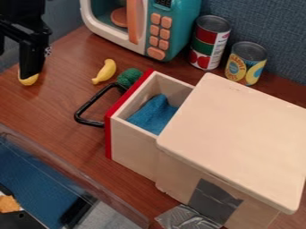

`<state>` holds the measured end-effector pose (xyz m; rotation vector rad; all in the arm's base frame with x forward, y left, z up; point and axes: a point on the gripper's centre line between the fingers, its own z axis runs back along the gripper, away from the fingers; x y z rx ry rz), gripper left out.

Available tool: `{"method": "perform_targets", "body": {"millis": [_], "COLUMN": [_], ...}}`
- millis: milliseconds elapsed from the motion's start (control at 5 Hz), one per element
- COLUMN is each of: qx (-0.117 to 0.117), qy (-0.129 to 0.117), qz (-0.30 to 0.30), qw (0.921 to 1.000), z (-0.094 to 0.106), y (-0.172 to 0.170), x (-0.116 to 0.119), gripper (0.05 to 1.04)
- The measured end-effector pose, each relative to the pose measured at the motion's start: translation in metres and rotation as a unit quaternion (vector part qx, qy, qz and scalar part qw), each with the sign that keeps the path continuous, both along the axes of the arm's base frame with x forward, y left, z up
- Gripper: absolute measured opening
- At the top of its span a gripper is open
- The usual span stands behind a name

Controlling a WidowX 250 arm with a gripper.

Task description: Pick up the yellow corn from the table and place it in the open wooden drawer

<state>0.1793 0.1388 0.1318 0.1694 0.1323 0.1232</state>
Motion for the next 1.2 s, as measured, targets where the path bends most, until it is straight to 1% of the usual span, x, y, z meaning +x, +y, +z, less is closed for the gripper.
{"method": "perform_targets", "body": {"millis": [200,400,600,800,1000,1200], "qx": [-0.006,-0.009,-0.001,0.003,-0.019,-0.032], "qy": [0.010,0.017,0.015,-0.008,-0.043,-0.055], "qz": [0.000,0.032,0.055,0.093,0.148,0.179], "qw": [0.9999,0.9993,0.9984,0.9956,0.9878,0.9818], "z": [-0.006,-0.023,-0.042,-0.054,-0.062,-0.059], "y": [0.000,0.026,0.047,0.074,0.099,0.110], "x": [0.000,-0.005,0.001,0.009,0.016,0.029], "gripper": [1.000,1.000,1.000,1.000,1.000,1.000]}}
